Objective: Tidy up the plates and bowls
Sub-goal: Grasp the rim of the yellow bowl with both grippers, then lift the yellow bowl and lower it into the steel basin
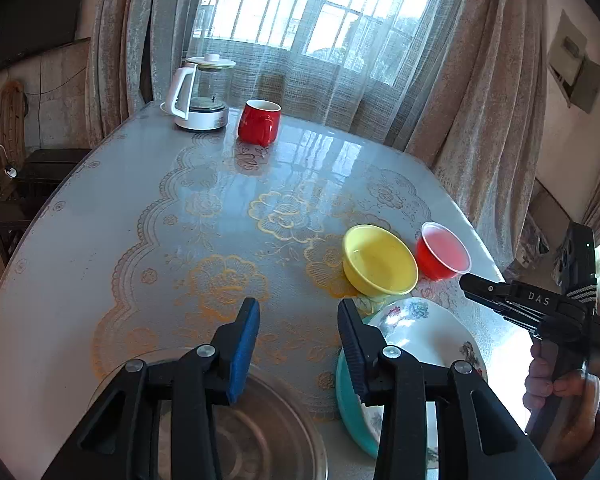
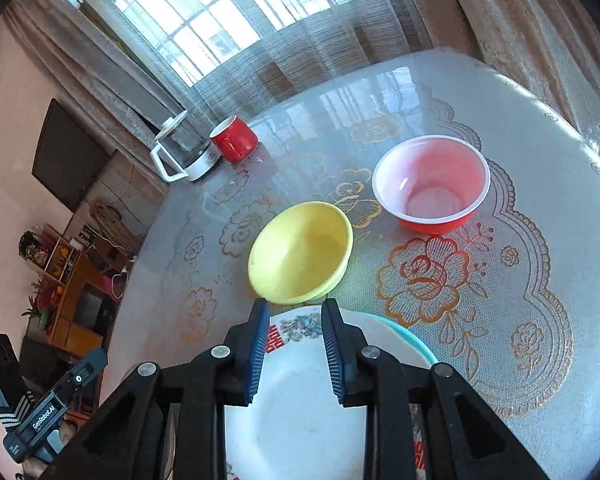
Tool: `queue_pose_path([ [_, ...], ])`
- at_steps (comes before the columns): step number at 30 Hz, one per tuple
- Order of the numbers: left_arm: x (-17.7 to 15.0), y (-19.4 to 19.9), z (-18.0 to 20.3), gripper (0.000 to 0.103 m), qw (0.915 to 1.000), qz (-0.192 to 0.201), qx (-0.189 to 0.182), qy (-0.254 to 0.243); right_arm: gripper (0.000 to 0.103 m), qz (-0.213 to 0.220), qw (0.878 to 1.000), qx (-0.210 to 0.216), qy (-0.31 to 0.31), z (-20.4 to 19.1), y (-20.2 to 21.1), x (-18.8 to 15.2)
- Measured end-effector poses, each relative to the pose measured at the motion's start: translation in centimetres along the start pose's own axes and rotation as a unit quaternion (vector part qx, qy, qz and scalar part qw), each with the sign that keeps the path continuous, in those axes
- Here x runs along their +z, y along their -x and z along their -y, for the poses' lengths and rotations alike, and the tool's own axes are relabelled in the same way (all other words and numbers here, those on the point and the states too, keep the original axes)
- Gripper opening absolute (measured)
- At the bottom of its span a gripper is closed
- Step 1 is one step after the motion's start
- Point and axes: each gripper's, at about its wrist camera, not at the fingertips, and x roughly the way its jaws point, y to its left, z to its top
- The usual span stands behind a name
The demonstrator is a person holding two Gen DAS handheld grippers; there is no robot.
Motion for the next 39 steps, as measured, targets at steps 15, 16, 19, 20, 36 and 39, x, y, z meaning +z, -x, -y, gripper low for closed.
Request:
queue_pose_path([
  [15,5.0,-14.0,4.7,0.033,0.994,-0.109,-0.01,0.003,0.024,-0.07,0.996,0.003,-0.055,3.8,-8.2,4.1],
  [16,4.9,-14.5,4.8,0.031,0.9933,-0.115,-0.013,-0.002,0.023,-0.075,0.996,0.001,-0.055,3.9,-8.6,4.2],
  [19,4.6,-16.2,5.1,0.018,0.9911,-0.132,-0.01,-0.009,0.015,-0.086,0.995,-0.01,-0.046,3.9,-9.4,4.0],
  [20,4.5,-16.7,5.1,0.015,0.9902,-0.138,-0.018,-0.012,0.013,-0.088,0.995,-0.01,-0.044,4.0,-9.6,3.8],
  [36,3.9,-8.5,4.3,0.012,0.998,-0.056,-0.025,-0.01,0.011,-0.055,0.998,0.028,-0.001,-0.1,-6.3,3.2],
  [39,3.3,-6.2,3.3,0.012,0.9989,-0.041,-0.023,0.0,0.011,-0.05,0.998,0.041,0.017,-1.8,-5.0,2.3],
])
